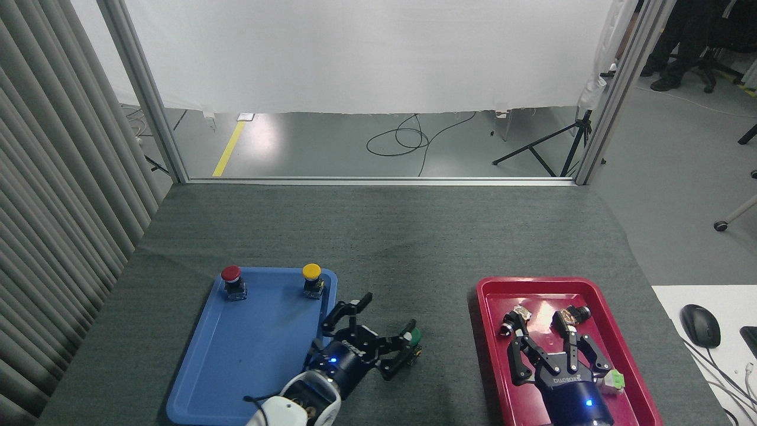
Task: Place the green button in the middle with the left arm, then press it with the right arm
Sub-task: 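Release the green button and retract the left gripper to the tray, then move the right gripper over the green button and press down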
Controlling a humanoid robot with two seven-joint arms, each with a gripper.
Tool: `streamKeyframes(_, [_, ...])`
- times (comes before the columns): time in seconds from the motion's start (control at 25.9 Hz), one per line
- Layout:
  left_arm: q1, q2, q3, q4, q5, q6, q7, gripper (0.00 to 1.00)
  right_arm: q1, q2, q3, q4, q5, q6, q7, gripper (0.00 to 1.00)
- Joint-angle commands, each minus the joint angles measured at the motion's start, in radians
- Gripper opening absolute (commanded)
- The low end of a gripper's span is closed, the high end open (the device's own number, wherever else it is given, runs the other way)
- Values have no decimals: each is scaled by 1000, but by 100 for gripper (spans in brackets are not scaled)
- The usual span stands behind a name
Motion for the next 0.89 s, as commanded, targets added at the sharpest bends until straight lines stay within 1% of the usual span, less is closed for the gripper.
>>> streamKeyframes(0.0, [168, 137, 266, -223, -7, 28, -3, 100, 0, 5, 4, 3, -1, -58, 0, 10])
streamKeyframes(0.04, [188, 145, 343, -223, -10, 24, -3, 100, 0, 9, 8, 3, 1, -72, 1, 3])
streamKeyframes(0.08, [202, 151, 399, -214, -10, 19, -3, 100, -2, 12, 18, 6, 4, -78, 1, 0])
streamKeyframes(0.15, [221, 154, 444, -198, -10, 28, -3, 100, -8, 15, 39, 17, 8, -80, 1, 0])
streamKeyframes(0.35, [231, 154, 579, -162, 4, 22, -4, 100, -60, 23, 119, 72, 65, -66, 1, 0])
streamKeyframes(0.54, [231, 168, 584, -134, 4, 15, -4, 100, -119, 57, 191, 161, 114, -31, 1, 0])
streamKeyframes(0.66, [233, 168, 584, -134, 5, 13, -3, 100, -158, 75, 234, 224, 117, 16, 0, 0])
streamKeyframes(0.73, [236, 168, 582, -134, 5, 4, -1, 100, -191, 80, 260, 265, 117, 23, 0, 0])
streamKeyframes(0.85, [237, 168, 582, -134, 5, -7, 0, 100, -206, 100, 277, 302, 122, 23, 0, 0])
